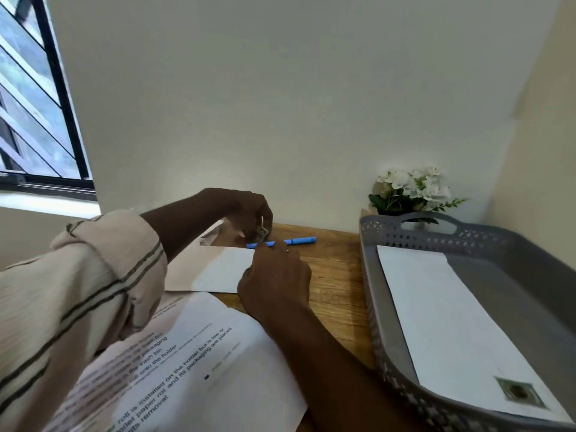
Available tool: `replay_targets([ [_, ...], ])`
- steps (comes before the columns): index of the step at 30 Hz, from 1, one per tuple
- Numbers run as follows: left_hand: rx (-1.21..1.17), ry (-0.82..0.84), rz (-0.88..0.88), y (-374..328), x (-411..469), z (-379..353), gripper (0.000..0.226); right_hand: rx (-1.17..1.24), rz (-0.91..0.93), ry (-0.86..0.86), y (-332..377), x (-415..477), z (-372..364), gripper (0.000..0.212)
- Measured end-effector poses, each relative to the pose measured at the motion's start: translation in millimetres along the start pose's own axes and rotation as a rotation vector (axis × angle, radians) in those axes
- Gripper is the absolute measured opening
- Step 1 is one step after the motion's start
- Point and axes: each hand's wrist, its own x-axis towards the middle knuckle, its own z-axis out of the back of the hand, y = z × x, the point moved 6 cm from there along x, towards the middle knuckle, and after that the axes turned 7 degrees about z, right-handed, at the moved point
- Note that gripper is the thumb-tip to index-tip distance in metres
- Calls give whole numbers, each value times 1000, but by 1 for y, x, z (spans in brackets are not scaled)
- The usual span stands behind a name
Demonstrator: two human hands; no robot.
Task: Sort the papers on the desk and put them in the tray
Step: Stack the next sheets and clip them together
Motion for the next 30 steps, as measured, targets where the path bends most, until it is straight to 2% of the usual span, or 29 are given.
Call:
replay_targets([
  [2,-89,-46,0,8,1,1,18,6,4,4,-1,1,0,53],
  [5,-310,-218,-30,18,-8,12,4,8,3,5,-1,1,0,55],
  [9,-434,-309,-39,33,-26,12,3,-13,4,-19,-1,-1,3,51],
  [11,-489,-407,-15,43,-37,12,5,-15,5,-33,1,-3,5,47],
  [14,-891,-532,-68,47,-62,12,6,31,-23,-52,0,-4,8,39],
  [17,-1148,-479,-136,31,-78,-8,13,249,-141,-158,-13,-7,15,30],
  [20,-1159,-390,-192,10,-83,-33,12,539,-307,-249,-33,-9,15,22],
  [24,-1147,-415,-271,3,-85,-46,10,829,-415,-426,-47,-8,13,24],
  [28,-1153,-446,-293,1,-90,-53,9,902,-400,-450,-54,-4,7,8],
  [30,-1163,-453,-302,-2,-91,-54,11,899,-398,-432,-55,-5,6,12],
])
